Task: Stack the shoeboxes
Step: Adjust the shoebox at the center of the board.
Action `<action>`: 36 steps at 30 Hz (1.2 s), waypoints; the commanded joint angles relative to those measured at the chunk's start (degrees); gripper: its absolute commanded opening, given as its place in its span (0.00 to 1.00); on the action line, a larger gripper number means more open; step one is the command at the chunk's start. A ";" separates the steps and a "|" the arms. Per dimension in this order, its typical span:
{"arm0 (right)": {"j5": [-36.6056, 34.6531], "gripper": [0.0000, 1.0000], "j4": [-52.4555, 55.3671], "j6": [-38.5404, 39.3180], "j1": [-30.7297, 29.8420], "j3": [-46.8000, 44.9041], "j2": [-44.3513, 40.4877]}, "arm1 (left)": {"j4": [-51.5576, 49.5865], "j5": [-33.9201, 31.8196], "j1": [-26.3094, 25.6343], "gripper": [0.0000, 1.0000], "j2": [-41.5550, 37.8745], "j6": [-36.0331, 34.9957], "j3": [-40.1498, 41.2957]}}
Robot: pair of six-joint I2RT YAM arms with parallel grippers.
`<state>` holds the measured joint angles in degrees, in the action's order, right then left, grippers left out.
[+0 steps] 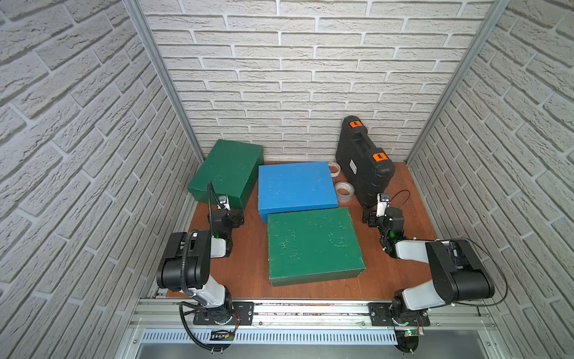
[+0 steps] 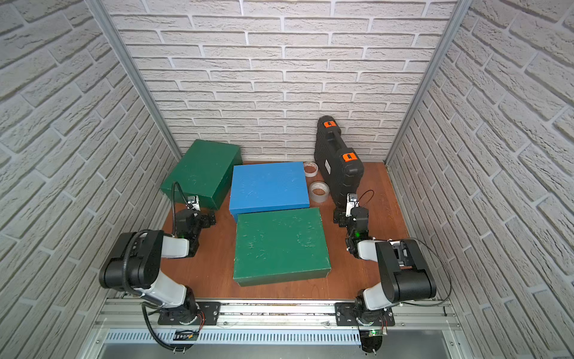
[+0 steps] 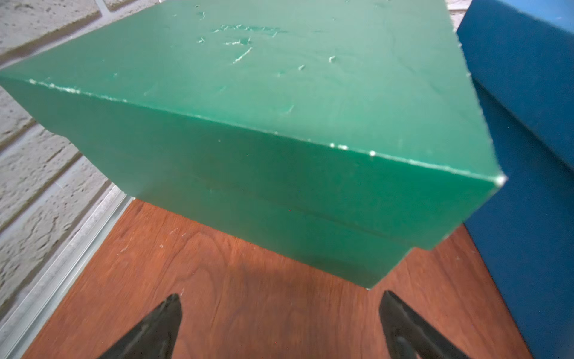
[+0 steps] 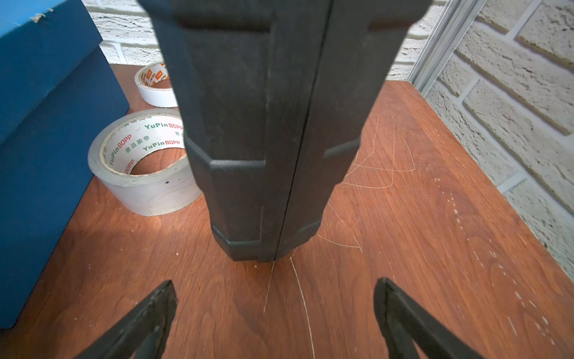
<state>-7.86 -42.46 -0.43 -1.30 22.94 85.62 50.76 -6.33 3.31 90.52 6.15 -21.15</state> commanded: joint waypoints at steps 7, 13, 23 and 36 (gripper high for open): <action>-0.40 0.99 -1.05 0.39 -0.35 1.04 -0.02 | 2.63 0.23 0.29 0.98 -0.43 0.11 -0.65; -0.40 0.99 -1.07 0.39 -0.32 0.98 -0.02 | 2.59 0.31 0.38 0.98 -0.43 0.30 -0.65; -0.40 0.99 -1.26 0.41 -0.35 0.90 -0.10 | 2.75 0.35 0.39 0.98 -0.49 0.22 -0.57; 4.83 0.99 30.53 -3.62 -6.42 14.86 -14.82 | -25.19 -8.16 -6.10 0.98 -24.08 4.17 -6.74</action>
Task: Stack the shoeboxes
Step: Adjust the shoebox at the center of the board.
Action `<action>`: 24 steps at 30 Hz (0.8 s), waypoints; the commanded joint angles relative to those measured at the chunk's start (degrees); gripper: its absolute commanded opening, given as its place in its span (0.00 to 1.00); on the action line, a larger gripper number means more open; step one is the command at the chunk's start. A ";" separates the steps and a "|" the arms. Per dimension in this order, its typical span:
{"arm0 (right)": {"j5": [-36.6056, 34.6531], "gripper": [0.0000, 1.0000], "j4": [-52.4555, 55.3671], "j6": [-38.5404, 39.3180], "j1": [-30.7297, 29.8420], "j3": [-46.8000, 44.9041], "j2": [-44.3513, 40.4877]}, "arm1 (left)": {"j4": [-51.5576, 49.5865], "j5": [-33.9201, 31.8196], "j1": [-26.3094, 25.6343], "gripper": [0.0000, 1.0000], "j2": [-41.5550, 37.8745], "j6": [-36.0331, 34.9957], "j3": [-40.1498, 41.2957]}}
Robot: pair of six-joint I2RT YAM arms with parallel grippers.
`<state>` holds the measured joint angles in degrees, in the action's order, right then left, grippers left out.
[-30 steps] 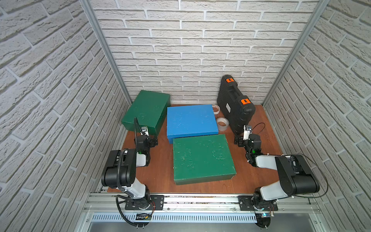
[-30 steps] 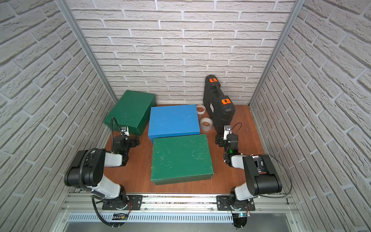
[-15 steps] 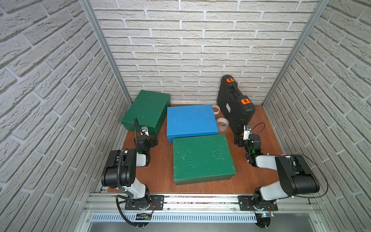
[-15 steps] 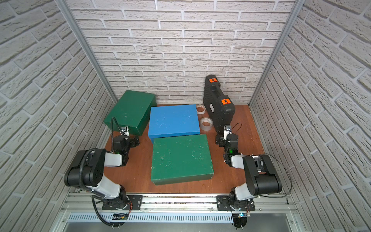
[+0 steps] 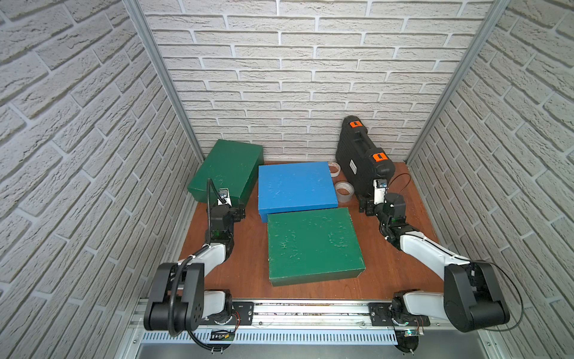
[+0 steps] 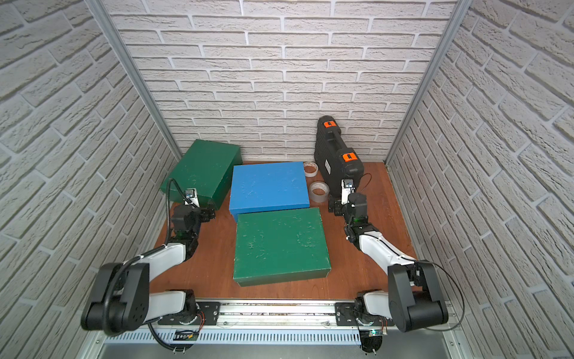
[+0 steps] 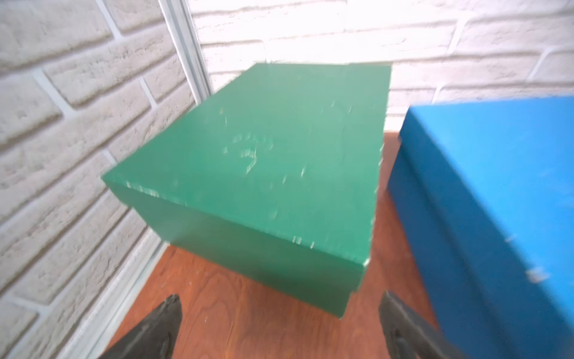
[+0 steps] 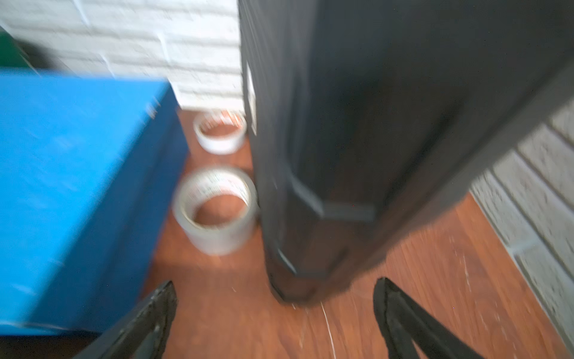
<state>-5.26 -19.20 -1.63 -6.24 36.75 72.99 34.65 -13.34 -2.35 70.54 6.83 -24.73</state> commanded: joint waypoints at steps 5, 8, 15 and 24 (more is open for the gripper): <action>1.78 0.99 16.59 -10.96 -2.72 5.71 -8.19 | -26.14 5.82 -0.37 0.98 -14.82 14.05 -8.57; 5.73 0.99 22.26 -13.69 -2.90 9.08 -12.26 | -34.03 8.04 -0.28 0.98 -19.94 19.46 -10.77; 0.67 0.99 29.17 -24.88 -2.90 6.84 -28.26 | -35.48 20.23 3.36 0.98 -34.36 25.63 -7.24; -8.32 0.99 49.41 -35.30 -2.64 8.89 -34.17 | -50.52 22.10 6.98 0.98 -50.61 36.25 -3.42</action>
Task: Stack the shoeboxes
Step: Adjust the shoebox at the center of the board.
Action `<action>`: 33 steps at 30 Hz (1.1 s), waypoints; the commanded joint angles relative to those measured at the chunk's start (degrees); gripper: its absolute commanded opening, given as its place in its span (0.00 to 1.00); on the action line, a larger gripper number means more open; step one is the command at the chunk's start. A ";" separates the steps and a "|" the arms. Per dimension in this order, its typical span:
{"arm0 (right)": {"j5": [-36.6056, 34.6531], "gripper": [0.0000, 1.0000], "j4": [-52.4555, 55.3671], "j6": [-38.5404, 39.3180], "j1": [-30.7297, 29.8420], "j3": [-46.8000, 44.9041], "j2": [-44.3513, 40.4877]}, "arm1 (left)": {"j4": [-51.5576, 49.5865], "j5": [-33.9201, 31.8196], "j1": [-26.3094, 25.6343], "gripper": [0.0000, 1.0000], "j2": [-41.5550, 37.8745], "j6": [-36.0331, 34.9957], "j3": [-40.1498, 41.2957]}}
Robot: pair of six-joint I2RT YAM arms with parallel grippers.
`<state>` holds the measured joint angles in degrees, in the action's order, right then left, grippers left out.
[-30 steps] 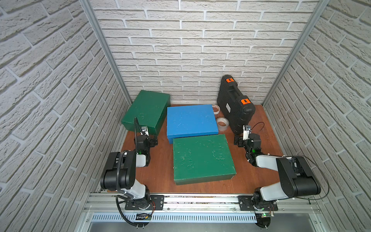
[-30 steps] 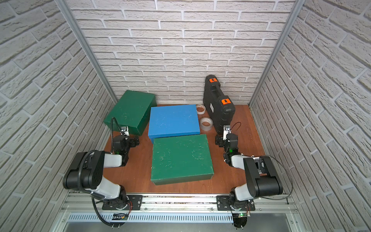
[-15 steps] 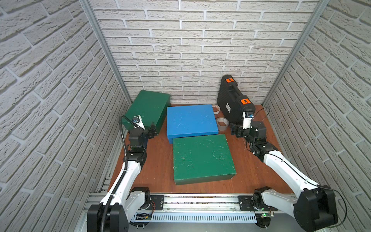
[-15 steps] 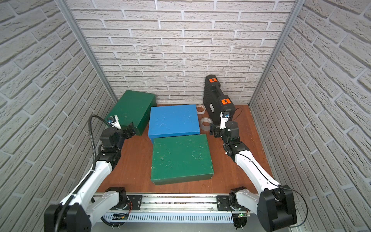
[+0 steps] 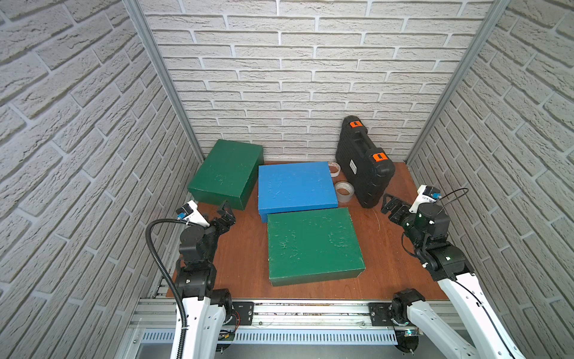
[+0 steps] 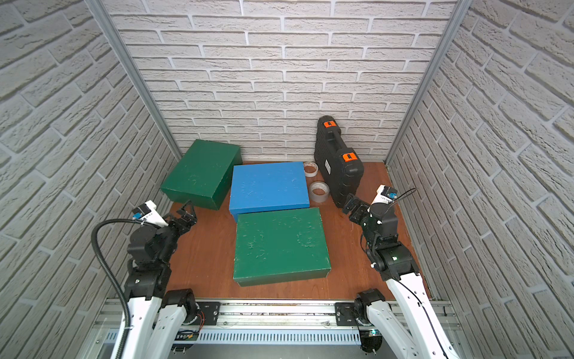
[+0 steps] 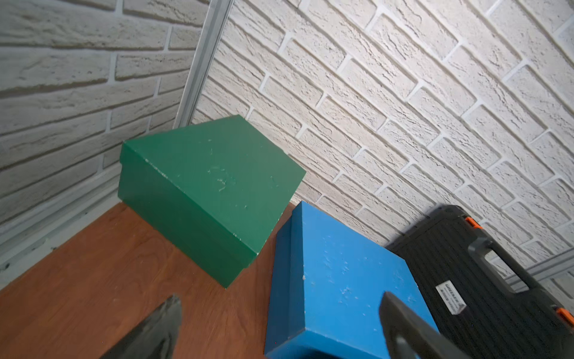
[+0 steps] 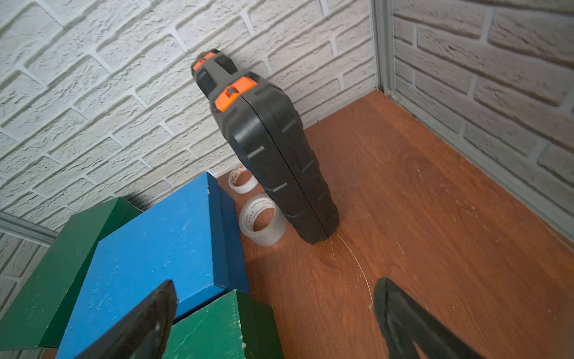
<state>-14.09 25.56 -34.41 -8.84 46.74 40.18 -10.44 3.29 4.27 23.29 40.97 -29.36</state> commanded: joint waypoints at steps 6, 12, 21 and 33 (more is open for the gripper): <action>13.20 0.99 -4.44 -3.21 -0.16 -6.72 -4.79 | -10.31 8.79 0.44 0.98 -10.01 2.05 4.06; 15.59 0.99 -6.77 -0.41 -8.22 -0.71 8.21 | 5.49 15.09 0.37 0.98 4.14 5.84 6.23; 9.95 0.99 -2.21 6.58 -17.89 16.39 32.64 | 13.12 14.67 -4.41 0.98 35.03 2.09 -7.77; 7.80 0.99 0.40 10.95 -17.53 31.52 54.12 | 8.64 8.91 -8.40 0.98 58.59 -2.70 -22.28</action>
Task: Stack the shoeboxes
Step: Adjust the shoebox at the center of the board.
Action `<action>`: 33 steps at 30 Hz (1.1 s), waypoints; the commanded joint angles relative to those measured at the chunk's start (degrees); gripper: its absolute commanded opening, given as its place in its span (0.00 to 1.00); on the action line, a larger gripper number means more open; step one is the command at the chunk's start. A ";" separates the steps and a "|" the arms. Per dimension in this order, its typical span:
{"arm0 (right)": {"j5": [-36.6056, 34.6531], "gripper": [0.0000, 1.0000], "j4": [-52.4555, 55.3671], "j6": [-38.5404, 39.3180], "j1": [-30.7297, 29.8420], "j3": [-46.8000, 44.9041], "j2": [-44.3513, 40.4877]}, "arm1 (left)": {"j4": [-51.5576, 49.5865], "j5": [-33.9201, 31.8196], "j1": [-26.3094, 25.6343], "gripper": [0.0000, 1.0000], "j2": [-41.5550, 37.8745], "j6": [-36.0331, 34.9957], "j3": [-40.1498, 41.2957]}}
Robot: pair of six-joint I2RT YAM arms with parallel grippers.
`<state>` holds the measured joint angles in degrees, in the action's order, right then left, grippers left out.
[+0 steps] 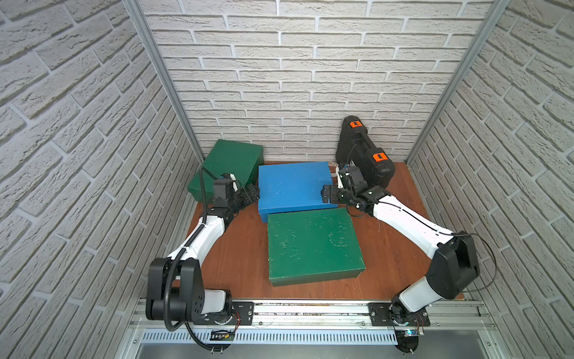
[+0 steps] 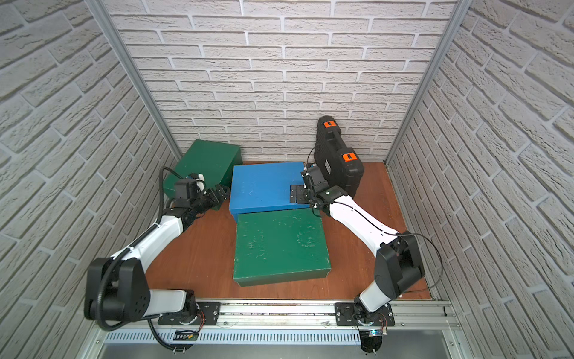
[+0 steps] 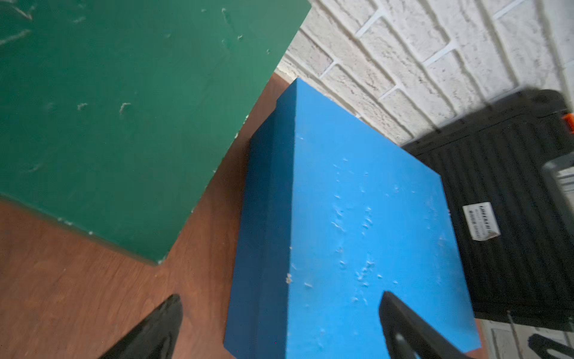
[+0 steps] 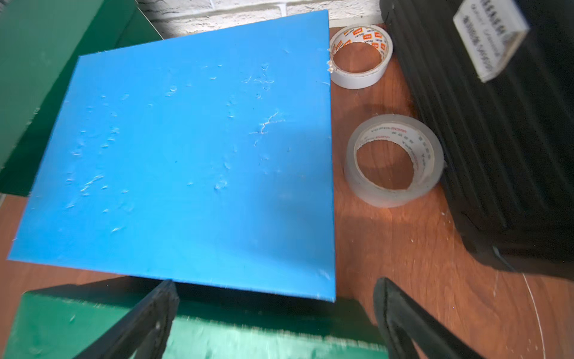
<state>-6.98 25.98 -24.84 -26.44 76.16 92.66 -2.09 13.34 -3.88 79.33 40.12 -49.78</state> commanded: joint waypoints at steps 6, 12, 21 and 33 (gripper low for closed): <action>2.63 1.00 0.08 1.55 0.24 5.48 8.20 | 2.76 -1.72 -0.25 0.98 8.05 -1.80 -3.67; 4.03 0.98 -0.53 1.37 0.64 6.93 12.59 | 2.94 -0.07 -0.33 0.98 14.73 -1.66 -7.73; 6.81 0.96 -2.11 1.37 1.34 6.52 14.52 | 4.93 3.45 -2.38 0.98 22.22 -0.74 -14.49; 5.89 0.95 -4.90 0.02 2.42 2.31 10.61 | 4.82 6.02 -5.73 0.98 26.90 -0.81 -20.16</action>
<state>-1.43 22.26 -23.94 -24.25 80.68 105.30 1.32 17.96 -9.10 105.10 40.10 -68.38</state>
